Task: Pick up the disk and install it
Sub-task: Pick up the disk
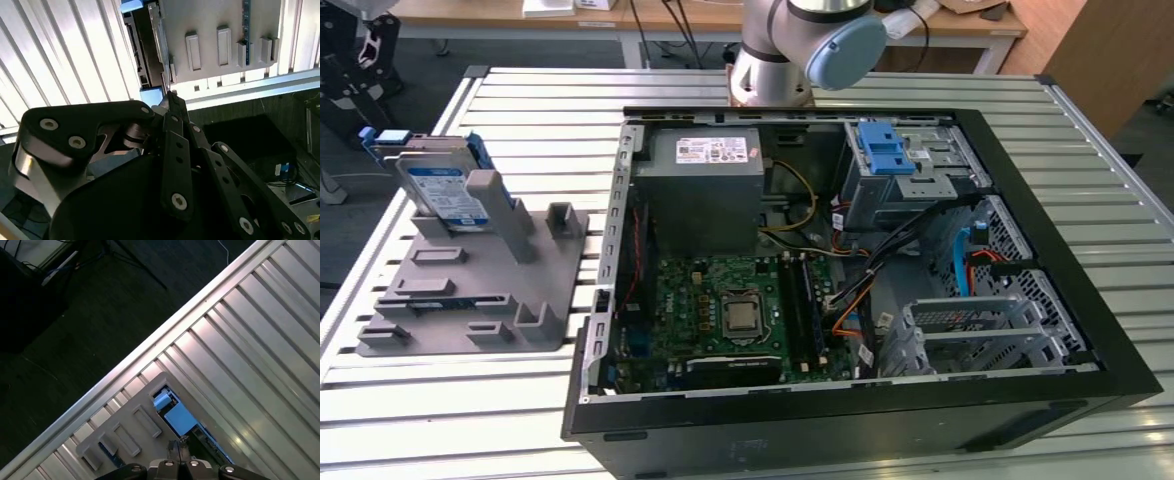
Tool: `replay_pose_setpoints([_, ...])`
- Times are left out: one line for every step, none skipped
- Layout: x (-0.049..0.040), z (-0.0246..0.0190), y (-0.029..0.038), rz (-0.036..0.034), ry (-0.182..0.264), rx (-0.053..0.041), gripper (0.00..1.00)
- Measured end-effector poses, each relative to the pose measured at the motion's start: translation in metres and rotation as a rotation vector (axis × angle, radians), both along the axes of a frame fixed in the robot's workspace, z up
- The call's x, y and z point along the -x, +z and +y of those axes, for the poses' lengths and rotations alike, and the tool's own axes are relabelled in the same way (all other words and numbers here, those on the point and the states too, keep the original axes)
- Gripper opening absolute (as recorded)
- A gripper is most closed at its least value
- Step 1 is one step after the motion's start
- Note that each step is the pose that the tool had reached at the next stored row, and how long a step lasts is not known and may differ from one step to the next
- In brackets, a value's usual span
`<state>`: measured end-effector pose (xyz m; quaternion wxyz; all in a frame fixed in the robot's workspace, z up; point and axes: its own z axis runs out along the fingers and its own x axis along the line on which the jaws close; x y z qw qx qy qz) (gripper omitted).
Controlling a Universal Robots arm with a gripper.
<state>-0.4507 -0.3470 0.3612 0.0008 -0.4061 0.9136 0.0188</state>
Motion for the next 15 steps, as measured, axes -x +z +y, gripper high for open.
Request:
replay_pose_setpoints([0.0, 0.0, 0.0, 0.0001, 0.019, 0.0, 0.11])
replay_pose_setpoints([0.0, 0.0, 0.0, 0.0001, 0.037, 0.0, 0.11])
replay_pose_setpoints([0.0, 0.0, 0.0, 0.0001, 0.055, 0.0, 0.11])
replay_pose_setpoints([0.0, 0.0, 0.0, 0.0001, 0.074, 0.0, 0.11])
replay_pose_setpoints([0.0, 0.0, -0.0001, 0.0001, 0.092, 0.0, 0.11])
replay_pose_setpoints([0.0, 0.0, -0.0001, 0.0001, 0.11, 0.0, 0.11])
replay_pose_setpoints([0.0, 0.0, -0.0002, 0.0, 0.128, 0.0, 0.11])
replay_pose_setpoints([0.0, 0.0, -0.0002, 0.0001, 0.147, 0.0, 0.11])
replay_pose_setpoints([0.0, 0.0, -0.0002, 0.0001, 0.165, 0.0, 0.11])
replay_pose_setpoints([0.0, 0.0, -0.0003, 0.0001, 0.183, 0.0, 0.11])
replay_pose_setpoints([0.0, 0.0, -0.0003, 0.0001, 0.2, 0.0, 0.11])
replay_pose_setpoints([0.0, 0.0, -0.0003, 0.0, 0.212, 0.0, 0.11])
replay_pose_setpoints([0.0, 0.0, -0.0003, 0.0001, 0.215, 0.0, 0.11])
replay_pose_setpoints([0.0, 0.0, -0.0005, 0.0001, 0.221, 0.0, 0.11])
replay_pose_setpoints([0.0, 0.0, -0.0005, 0.0001, 0.232, 0.0, 0.11])
